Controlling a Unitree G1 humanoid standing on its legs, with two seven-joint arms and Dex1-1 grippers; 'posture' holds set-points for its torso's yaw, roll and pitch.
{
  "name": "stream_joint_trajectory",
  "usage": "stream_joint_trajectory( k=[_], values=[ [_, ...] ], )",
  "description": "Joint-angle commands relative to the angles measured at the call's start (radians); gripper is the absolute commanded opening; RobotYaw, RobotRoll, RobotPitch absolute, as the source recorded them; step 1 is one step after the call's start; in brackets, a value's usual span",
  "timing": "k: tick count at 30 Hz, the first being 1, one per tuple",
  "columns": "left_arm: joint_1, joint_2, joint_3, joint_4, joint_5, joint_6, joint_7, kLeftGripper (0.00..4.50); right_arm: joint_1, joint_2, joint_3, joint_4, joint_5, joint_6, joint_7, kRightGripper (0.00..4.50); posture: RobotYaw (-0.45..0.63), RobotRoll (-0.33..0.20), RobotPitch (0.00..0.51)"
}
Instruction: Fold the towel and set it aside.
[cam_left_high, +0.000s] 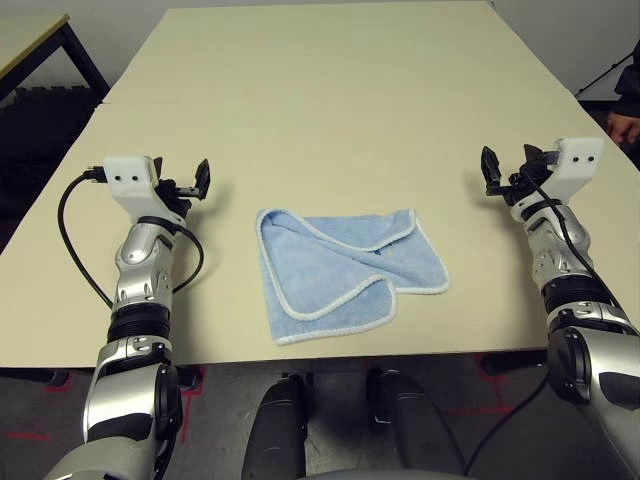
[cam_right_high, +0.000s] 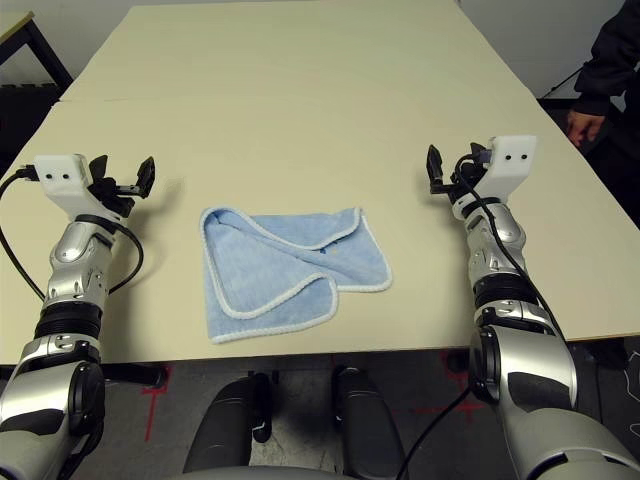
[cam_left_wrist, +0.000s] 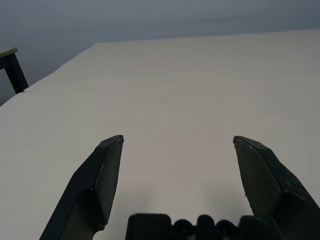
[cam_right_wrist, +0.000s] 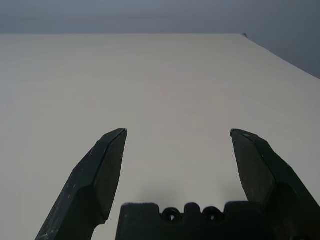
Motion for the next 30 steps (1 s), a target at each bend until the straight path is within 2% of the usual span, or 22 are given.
stream_joint_trajectory(
  k=[1, 10, 13, 17, 24, 30],
  values=[
    [-0.002, 0.016, 0.006, 0.021, 0.003, -0.009, -0.006, 4.46, 0.005, -0.011, -0.01, 0.013, 0.003, 0.005, -0.004, 4.5, -0.03, 0.0, 0.16],
    [-0.005, 0.017, 0.007, 0.021, -0.009, -0.003, -0.027, 4.46, 0.003, -0.005, -0.008, 0.012, 0.003, 0.005, -0.005, 4.5, -0.03, 0.0, 0.159],
    [-0.007, 0.025, 0.01, 0.016, -0.035, 0.011, -0.083, 4.46, 0.003, -0.005, -0.008, 0.012, 0.003, 0.006, -0.003, 4.5, -0.02, 0.0, 0.159],
    [-0.002, 0.048, -0.002, -0.036, -0.114, 0.066, -0.28, 4.46, 0.0, -0.004, -0.007, 0.013, 0.004, 0.007, 0.001, 4.5, -0.01, 0.0, 0.161],
    [-0.003, 0.14, -0.076, -0.081, -0.144, 0.209, -0.589, 4.46, -0.005, 0.006, 0.005, 0.012, 0.0, 0.009, 0.018, 4.5, 0.0, 0.0, 0.167],
    [0.003, 0.195, -0.121, -0.117, -0.153, 0.288, -0.774, 4.46, -0.015, 0.002, 0.011, 0.013, -0.003, 0.015, 0.033, 4.5, 0.0, 0.0, 0.168]
  ],
)
